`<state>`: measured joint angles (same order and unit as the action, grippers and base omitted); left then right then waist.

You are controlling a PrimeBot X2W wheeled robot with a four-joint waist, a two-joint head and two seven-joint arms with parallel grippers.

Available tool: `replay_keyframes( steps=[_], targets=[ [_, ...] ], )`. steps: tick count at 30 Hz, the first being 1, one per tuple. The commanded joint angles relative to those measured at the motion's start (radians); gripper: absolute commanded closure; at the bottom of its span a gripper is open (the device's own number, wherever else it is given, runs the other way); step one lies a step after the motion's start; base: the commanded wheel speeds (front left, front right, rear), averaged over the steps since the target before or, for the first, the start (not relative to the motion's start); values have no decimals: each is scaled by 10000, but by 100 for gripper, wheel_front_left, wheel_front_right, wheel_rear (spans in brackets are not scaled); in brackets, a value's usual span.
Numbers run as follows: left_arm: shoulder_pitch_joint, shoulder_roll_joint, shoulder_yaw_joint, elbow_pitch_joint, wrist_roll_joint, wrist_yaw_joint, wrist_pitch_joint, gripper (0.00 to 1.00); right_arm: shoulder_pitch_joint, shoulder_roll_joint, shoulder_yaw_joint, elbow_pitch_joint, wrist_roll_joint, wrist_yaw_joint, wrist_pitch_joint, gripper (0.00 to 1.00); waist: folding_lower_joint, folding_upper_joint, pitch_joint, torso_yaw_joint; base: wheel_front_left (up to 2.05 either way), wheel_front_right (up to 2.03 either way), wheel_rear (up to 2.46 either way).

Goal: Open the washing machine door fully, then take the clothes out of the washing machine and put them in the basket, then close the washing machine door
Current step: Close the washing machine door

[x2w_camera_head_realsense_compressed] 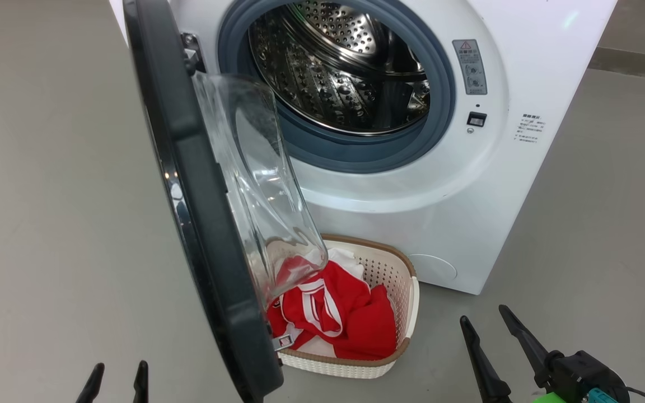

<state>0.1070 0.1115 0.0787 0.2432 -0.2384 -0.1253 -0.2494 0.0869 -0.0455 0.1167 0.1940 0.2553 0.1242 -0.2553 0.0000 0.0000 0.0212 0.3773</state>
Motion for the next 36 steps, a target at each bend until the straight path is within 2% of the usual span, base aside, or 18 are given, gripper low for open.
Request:
replay_keyframes(
  steps=[1, 17, 18, 19, 20, 21, 22, 23, 29, 33, 36],
  targets=[
    [-89, 94, 362, -292, 81, -54, -123, 0, -405, -47, 237, -210, 77, 65, -65, 0, 0, 0, 12, 2, 0, 0, 0],
    [-98, 127, 283, -399, -140, -54, -124, 0, -362, -47, 282, -177, 81, 65, -65, 0, 0, 0, -49, 14, 0, 0, 0],
    [-98, 132, 212, -393, -272, -54, -124, 20, -357, -47, 288, -173, 82, 65, -65, 0, 0, 0, -64, 15, 0, 0, 0],
    [-109, 145, 158, -418, -428, -54, -124, 51, -349, -47, 293, -172, 86, 65, -65, 0, 0, 0, -78, 16, 0, 0, 0],
    [-117, 154, 139, -440, -601, -54, -124, 56, -341, -47, 295, -170, 91, 65, -65, 0, 0, 0, -91, 15, 0, 0, 0],
    [-128, 162, 119, -449, -821, -54, -124, 74, -333, -47, 297, -171, 96, 65, -65, 0, 0, 0, -100, 14, 0, 0, 0],
    [-153, 182, 106, -477, -1053, -54, -124, 97, -327, -47, 299, -172, 101, 65, -65, 0, 0, 0, -107, 13, 0, 0, 0],
    [-186, 197, 138, -519, -1295, -54, -124, 100, -323, -47, 299, -173, 105, 65, -65, 0, 0, 0, -114, 13, 0, 0, 0],
    [-422, 541, -81, -867, -2959, -54, -124, 100, -338, -47, 331, -170, 142, 65, -65, 0, 0, 0, -105, -31, 0, 0, 0],
    [-669, 604, -58, -1002, -5217, -54, -124, 100, -340, -47, 353, -174, 158, 65, -65, 0, 0, 0, -82, -99, 0, 0, 0],
    [-808, 1040, -553, -1103, -7246, -54, -124, 100, -348, -47, 362, -167, 168, 65, -65, 0, 0, 0, -53, -165, 0, 0, 0]
  ],
)
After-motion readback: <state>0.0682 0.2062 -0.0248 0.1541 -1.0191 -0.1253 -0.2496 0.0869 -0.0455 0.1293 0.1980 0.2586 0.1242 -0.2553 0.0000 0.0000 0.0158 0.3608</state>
